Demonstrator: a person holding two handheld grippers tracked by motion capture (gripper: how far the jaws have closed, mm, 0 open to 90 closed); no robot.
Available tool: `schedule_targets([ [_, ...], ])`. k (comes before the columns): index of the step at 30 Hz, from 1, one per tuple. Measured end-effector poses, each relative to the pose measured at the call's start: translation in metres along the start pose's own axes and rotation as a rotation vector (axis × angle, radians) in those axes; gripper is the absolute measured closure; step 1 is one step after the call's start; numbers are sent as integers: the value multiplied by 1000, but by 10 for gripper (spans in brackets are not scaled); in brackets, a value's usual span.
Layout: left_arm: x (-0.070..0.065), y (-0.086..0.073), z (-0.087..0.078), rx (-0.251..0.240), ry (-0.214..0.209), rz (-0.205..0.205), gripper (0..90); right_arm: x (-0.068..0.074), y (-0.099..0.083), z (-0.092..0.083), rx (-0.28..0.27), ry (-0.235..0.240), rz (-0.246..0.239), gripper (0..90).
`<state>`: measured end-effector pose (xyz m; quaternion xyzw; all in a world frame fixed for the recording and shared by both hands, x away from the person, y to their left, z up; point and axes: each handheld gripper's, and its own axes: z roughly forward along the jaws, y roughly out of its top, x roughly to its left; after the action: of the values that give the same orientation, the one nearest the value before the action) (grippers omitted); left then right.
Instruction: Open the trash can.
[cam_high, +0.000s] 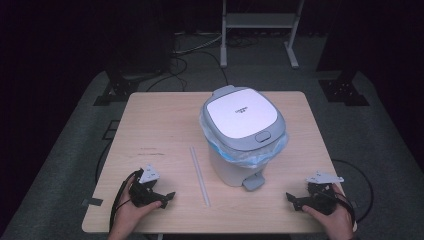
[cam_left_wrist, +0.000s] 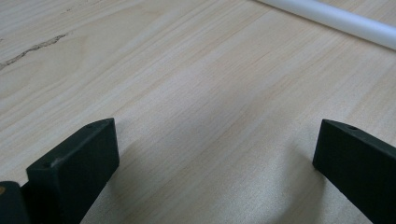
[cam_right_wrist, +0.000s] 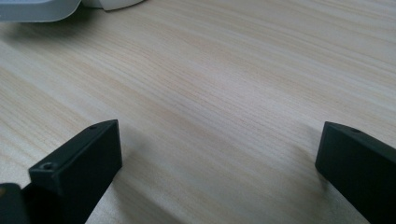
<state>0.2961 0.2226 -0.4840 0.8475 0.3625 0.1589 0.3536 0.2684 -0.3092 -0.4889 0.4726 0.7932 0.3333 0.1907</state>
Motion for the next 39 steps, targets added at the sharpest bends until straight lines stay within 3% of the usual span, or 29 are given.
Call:
schedule_targets([
  [11,0,0,0,1,-2,3,0,0,0,0,-1,-9,9,0],
  [14,0,0,0,-3,-3,3,0,-1,0,-4,-16,-9,12,142],
  [17,0,0,0,0,-6,6,0,-1,1,-5,-10,-6,11,156],
  [18,0,0,0,0,-5,6,0,-1,1,-7,-11,-6,15,215],
  [21,0,0,-1,0,-6,6,0,-2,1,-8,-13,-1,25,257],
  [22,0,0,-1,0,-7,7,0,-3,1,-9,-16,4,20,313],
  [25,0,-1,0,-2,-7,6,0,-3,2,-10,-15,12,21,345],
  [34,0,-1,-1,0,-7,7,0,-1,4,-19,-42,30,16,581],
  [39,0,-1,-1,0,-7,7,0,1,5,-22,-46,46,24,654],
])
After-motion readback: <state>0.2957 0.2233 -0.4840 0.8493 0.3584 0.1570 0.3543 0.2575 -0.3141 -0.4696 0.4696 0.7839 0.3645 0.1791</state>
